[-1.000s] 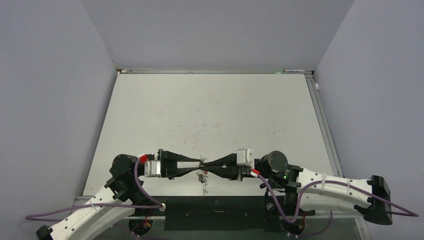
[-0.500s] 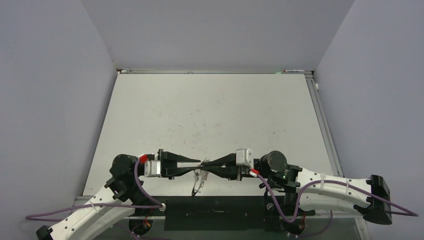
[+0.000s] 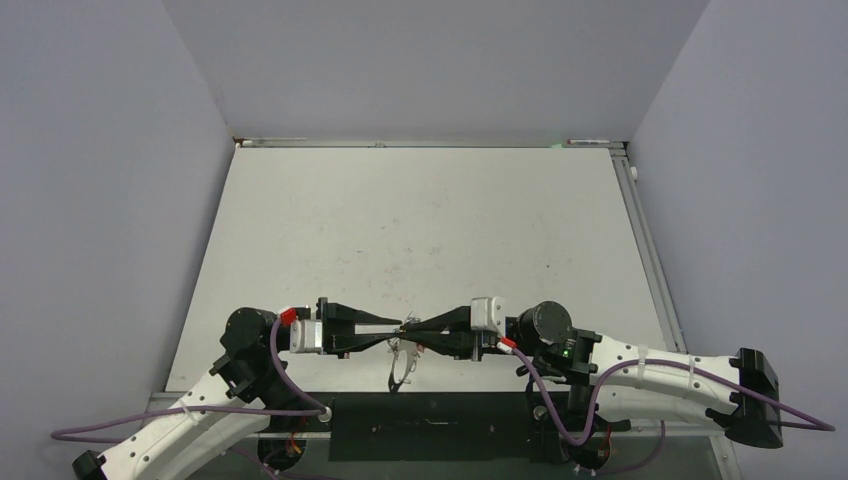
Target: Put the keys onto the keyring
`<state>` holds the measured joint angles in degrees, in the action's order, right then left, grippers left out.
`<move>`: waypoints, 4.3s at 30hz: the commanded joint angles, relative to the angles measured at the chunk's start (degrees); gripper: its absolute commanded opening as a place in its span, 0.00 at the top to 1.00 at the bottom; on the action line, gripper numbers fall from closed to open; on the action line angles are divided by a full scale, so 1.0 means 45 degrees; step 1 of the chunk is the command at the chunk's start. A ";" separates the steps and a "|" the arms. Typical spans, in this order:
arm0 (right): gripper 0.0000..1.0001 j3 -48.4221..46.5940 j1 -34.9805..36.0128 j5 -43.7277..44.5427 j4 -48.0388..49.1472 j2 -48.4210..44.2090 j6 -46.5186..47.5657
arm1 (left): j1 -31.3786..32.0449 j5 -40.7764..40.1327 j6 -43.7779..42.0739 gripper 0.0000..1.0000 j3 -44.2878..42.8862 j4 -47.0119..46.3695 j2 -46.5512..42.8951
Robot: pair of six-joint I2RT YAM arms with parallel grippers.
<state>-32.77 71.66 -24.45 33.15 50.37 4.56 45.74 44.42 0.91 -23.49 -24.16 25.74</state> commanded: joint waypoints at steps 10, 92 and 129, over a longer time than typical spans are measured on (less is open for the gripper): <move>0.95 -0.0139 -0.0017 0.0029 0.1199 0.0118 -0.0098 | -0.0027 0.0346 0.0216 0.75 -0.0113 -0.0442 -0.0006; 0.76 -1.0290 0.1258 0.4316 -1.5634 0.3305 0.3078 | -0.0046 -0.1660 -0.0802 1.00 -0.1396 0.2499 0.0440; 0.76 -0.9683 0.1279 0.4339 -1.5480 0.3742 0.3226 | -0.0046 -0.1666 -0.0795 1.00 -0.1388 0.2515 0.0434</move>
<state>-76.47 76.97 -6.26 -38.22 66.92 18.92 45.65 37.54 -2.22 -26.41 -10.44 27.88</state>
